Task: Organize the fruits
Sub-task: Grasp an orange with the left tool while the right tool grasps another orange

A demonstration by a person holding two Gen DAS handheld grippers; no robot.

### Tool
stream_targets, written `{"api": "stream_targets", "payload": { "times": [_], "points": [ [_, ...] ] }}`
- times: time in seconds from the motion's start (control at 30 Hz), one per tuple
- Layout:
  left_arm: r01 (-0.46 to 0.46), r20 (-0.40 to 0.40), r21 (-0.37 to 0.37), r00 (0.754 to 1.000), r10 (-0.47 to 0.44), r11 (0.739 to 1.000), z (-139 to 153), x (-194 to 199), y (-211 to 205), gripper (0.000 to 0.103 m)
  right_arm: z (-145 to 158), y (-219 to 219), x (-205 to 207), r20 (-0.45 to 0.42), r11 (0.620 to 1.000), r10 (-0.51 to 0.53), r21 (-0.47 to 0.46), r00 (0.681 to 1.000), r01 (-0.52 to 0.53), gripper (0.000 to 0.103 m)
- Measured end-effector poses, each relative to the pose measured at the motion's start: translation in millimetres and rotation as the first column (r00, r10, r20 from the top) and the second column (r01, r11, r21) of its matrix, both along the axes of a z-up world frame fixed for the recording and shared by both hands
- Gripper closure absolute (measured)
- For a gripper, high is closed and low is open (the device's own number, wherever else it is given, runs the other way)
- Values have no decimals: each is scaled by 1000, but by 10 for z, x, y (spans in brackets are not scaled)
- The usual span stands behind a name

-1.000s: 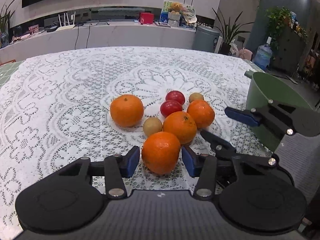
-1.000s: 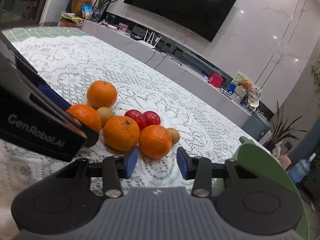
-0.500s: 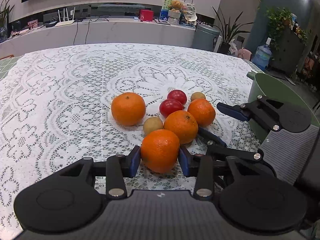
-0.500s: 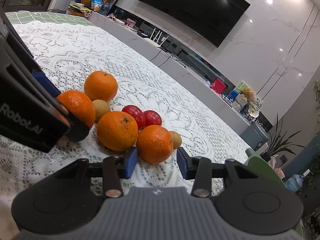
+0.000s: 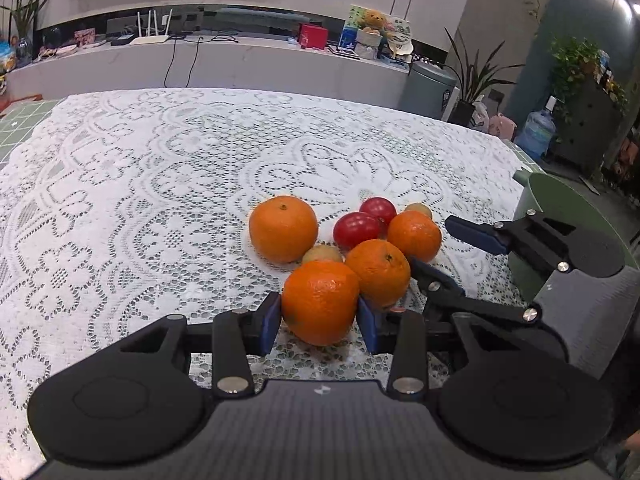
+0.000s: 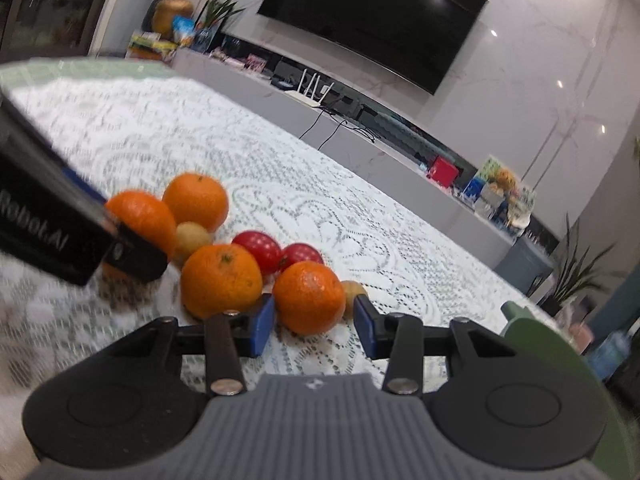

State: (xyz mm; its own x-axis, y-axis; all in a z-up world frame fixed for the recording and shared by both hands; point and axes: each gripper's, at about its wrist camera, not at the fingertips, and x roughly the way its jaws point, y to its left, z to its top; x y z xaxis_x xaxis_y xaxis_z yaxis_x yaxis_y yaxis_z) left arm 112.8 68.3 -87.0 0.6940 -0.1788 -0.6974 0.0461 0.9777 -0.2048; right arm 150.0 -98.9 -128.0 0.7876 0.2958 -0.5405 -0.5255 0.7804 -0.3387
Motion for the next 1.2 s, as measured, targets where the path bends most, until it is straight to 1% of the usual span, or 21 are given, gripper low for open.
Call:
{"api": "stream_targets", "payload": {
  "times": [0.1,0.2,0.33,0.67,0.9,0.97,1.2],
  "points": [
    [-4,1,2,1000,4,1000,-2,3,11,57,39,-14,45,-33,998,-16,59,999,18,62],
    [-6,-2,0,1000,6,1000,-4,7,20,57,41,-16,111,-68,995,-28,90,997,34,62],
    [-5,-4,4,1000,5,1000,-15,15,19,57,37,-30,182,-119,989,-49,134,992,65,58],
    [-2,-17,19,1000,2,1000,-49,27,7,57,30,-37,258,-167,982,-59,165,984,87,60],
    [6,-31,34,1000,-5,999,-60,16,-6,57,44,-43,252,-167,983,-61,162,984,89,62],
    [8,-44,40,999,-6,999,-86,16,-3,58,60,-44,229,-154,983,-67,159,986,92,63],
    [8,-23,58,1000,-7,998,-74,-30,-16,61,215,-64,107,-106,985,-55,156,993,71,63]
  ]
}}
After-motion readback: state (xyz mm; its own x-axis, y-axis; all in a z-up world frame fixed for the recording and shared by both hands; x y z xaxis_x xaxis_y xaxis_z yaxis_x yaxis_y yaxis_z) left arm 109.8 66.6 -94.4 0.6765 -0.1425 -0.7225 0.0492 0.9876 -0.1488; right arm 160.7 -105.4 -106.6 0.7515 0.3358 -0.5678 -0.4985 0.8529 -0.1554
